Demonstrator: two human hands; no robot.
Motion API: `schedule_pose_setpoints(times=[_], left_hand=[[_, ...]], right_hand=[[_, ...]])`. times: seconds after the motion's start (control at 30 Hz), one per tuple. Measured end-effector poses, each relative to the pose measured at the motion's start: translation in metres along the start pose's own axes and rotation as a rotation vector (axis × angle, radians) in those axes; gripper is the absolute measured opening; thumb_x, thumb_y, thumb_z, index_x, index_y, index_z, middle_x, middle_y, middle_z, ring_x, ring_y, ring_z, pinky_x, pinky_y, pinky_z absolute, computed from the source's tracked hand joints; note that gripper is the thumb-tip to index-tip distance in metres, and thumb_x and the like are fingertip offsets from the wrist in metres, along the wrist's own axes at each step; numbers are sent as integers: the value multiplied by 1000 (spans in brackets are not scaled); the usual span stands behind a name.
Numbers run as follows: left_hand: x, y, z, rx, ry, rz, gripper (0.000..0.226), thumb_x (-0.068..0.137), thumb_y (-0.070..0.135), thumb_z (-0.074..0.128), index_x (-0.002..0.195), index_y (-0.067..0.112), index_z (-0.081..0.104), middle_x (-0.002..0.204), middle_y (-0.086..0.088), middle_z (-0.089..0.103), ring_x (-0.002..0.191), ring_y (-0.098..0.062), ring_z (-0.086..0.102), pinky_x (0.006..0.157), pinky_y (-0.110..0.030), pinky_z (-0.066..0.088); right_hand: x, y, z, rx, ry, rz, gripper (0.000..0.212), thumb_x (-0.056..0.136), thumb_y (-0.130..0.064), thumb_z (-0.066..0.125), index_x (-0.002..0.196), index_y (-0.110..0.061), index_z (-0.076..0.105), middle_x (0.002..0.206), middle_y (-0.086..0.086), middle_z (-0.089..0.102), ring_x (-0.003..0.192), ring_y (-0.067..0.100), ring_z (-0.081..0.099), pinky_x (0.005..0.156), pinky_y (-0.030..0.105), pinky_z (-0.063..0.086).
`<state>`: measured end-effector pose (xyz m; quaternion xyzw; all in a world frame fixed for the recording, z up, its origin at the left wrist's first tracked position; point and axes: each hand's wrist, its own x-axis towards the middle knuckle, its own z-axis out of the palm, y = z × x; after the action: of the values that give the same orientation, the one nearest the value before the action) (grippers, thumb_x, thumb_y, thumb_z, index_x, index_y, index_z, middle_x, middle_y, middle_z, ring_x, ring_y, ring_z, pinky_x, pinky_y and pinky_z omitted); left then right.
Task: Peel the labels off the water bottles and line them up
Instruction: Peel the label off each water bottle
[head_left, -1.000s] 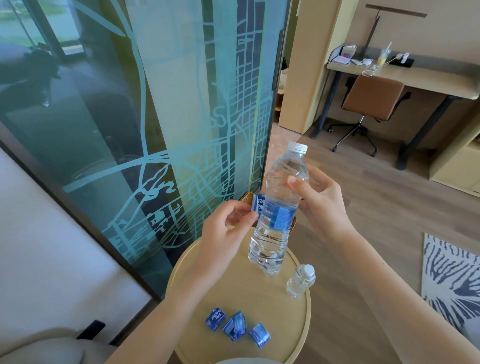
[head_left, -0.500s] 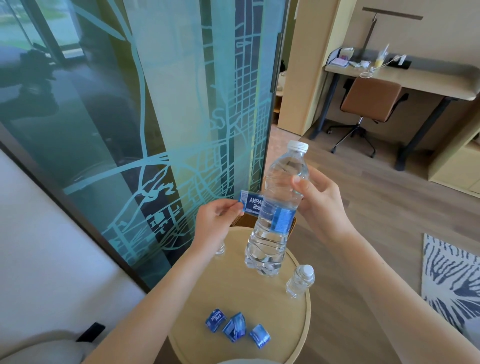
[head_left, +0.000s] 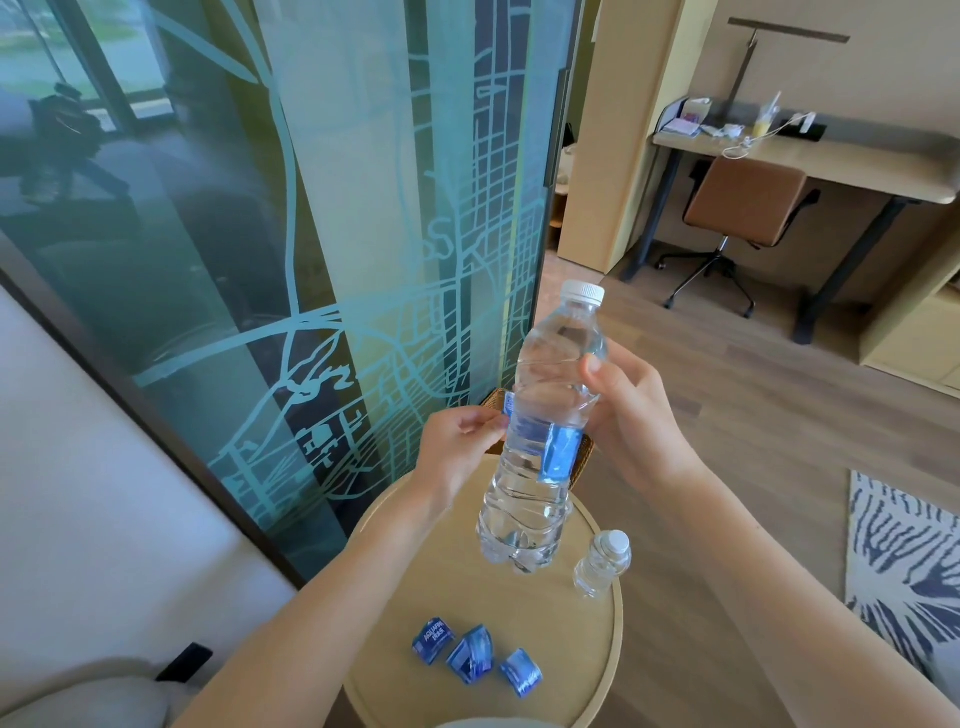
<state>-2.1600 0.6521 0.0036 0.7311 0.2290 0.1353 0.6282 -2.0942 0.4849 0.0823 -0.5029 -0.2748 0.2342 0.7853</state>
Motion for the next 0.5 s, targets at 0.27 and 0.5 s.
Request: schedule_pose_setpoints(times=[0.27, 0.5], left_hand=[[0, -4, -6, -41, -99, -32, 11, 93, 15, 70, 96, 7, 78, 64, 11, 70, 52, 3, 55, 53, -4, 42], [1, -4, -16, -358, -105, -175, 15, 90, 6, 73, 97, 18, 69, 88, 4, 71, 85, -12, 65, 84, -28, 54]], right_hand=[[0, 2, -5, -32, 37, 1, 50, 85, -31, 72, 127, -4, 66, 111, 18, 73, 100, 34, 71, 83, 43, 57], [2, 1, -11, -21, 97, 7, 40, 82, -30, 73, 115, -8, 73, 108, 18, 74, 96, 33, 73, 82, 47, 59]])
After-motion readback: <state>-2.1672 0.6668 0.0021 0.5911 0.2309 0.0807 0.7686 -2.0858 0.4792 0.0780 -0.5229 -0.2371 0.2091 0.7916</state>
